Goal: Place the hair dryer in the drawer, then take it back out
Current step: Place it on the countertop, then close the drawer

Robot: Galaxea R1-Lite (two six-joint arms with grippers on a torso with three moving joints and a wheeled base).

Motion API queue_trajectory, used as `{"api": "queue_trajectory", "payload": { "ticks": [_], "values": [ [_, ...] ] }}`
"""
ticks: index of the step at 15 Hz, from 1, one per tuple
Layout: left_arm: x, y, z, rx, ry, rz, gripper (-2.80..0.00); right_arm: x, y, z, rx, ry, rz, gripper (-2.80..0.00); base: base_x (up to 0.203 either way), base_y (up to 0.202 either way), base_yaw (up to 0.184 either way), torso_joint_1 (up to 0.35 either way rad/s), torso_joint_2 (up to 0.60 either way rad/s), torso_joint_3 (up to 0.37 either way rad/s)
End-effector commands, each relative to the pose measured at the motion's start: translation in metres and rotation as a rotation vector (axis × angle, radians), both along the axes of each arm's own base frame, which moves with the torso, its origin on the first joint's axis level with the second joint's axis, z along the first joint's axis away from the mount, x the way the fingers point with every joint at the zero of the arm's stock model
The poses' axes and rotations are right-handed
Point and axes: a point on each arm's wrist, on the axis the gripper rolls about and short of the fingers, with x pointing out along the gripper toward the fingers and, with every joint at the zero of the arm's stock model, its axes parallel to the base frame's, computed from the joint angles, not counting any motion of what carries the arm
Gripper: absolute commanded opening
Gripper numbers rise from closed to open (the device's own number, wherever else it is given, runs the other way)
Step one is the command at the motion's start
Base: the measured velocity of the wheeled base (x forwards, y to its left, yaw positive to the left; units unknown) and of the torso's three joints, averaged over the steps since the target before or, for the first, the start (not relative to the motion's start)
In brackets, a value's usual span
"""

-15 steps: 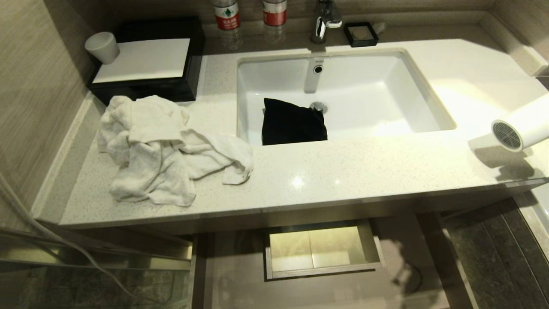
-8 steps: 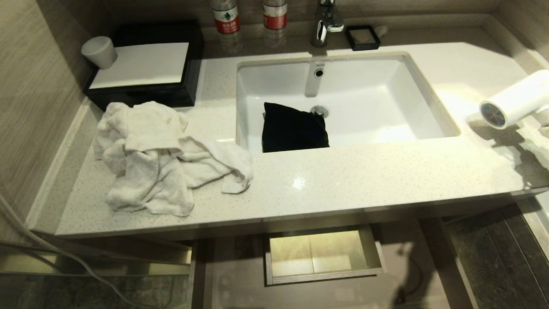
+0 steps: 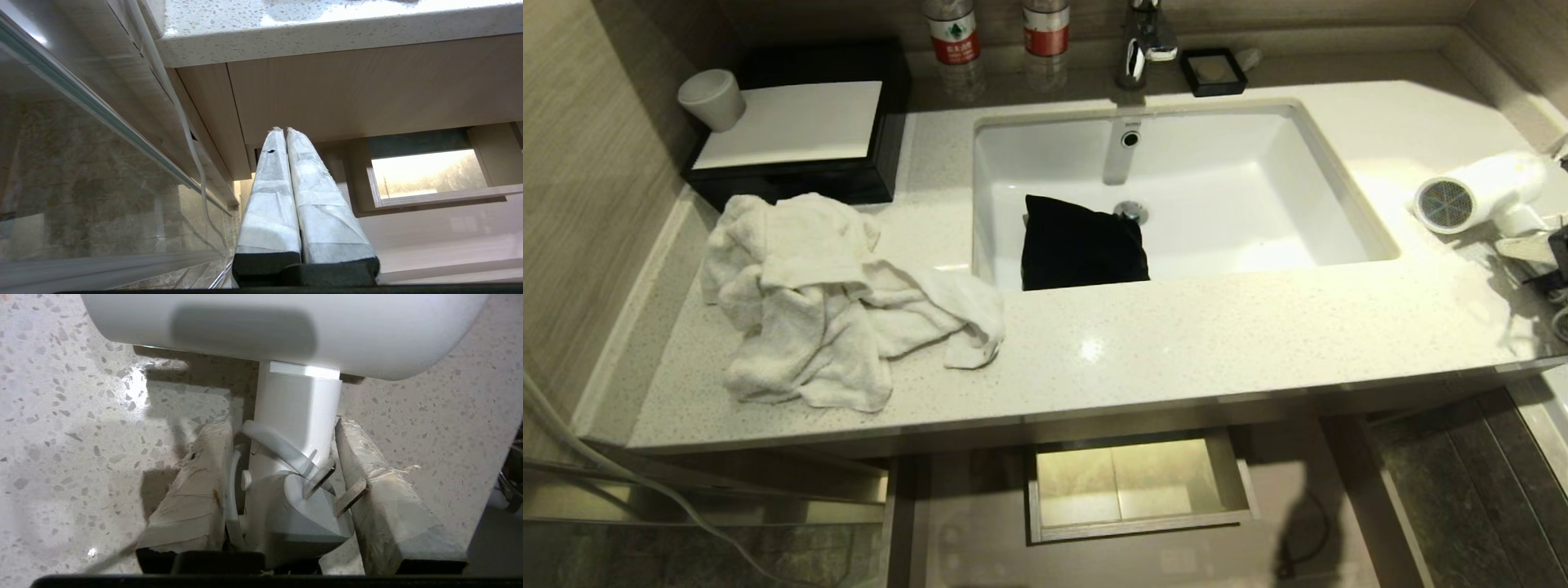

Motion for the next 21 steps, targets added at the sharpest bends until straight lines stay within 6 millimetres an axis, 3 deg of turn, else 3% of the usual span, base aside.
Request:
{"api": "queue_trajectory", "payload": {
  "ticks": [1, 6, 9, 12, 15, 21],
  "values": [
    [0.0, 0.0, 0.0, 0.0, 0.001, 0.0, -2.8, 0.003, -0.001, 0.0, -0.01, -0.006, 0.01, 0.0, 0.0, 0.0, 0.0, 0.0, 0.0, 0.0],
    [0.0, 0.0, 0.0, 0.0, 0.001, 0.0, -2.8, -0.04, 0.021, 0.03, -0.059, -0.082, 0.002, 0.0, 0.0, 0.0, 0.0, 0.0, 0.0, 0.0],
    [0.0, 0.0, 0.0, 0.0, 0.001, 0.0, -2.8, -0.08, 0.04, 0.025, -0.055, -0.069, -0.015, 0.0, 0.0, 0.0, 0.0, 0.0, 0.0, 0.0],
    [0.0, 0.0, 0.0, 0.0, 0.0, 0.0, -2.8, -0.09, 0.043, 0.021, -0.051, -0.059, -0.03, 0.0, 0.0, 0.0, 0.0, 0.0, 0.0, 0.0],
    [0.0, 0.0, 0.0, 0.0, 0.001, 0.0, -2.8, -0.122, 0.058, 0.017, -0.053, -0.064, -0.056, 0.0, 0.0, 0.0, 0.0, 0.0, 0.0, 0.0],
    [0.0, 0.0, 0.0, 0.0, 0.0, 0.0, -2.8, -0.137, 0.066, 0.015, -0.05, -0.07, -0.068, 0.0, 0.0, 0.0, 0.0, 0.0, 0.0, 0.0]
  ]
}}
